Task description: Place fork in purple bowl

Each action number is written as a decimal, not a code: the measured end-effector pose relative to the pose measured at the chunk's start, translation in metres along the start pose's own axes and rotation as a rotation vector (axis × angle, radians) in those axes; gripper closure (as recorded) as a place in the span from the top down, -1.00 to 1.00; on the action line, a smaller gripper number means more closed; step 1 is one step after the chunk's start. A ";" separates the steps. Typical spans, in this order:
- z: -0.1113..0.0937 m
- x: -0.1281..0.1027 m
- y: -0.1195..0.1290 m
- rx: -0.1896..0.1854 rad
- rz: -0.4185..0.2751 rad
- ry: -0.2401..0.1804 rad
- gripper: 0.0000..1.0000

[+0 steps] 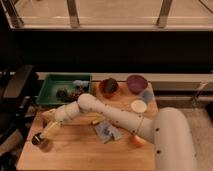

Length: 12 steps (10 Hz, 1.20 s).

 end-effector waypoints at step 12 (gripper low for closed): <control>0.010 -0.004 -0.002 0.018 -0.033 -0.009 -1.00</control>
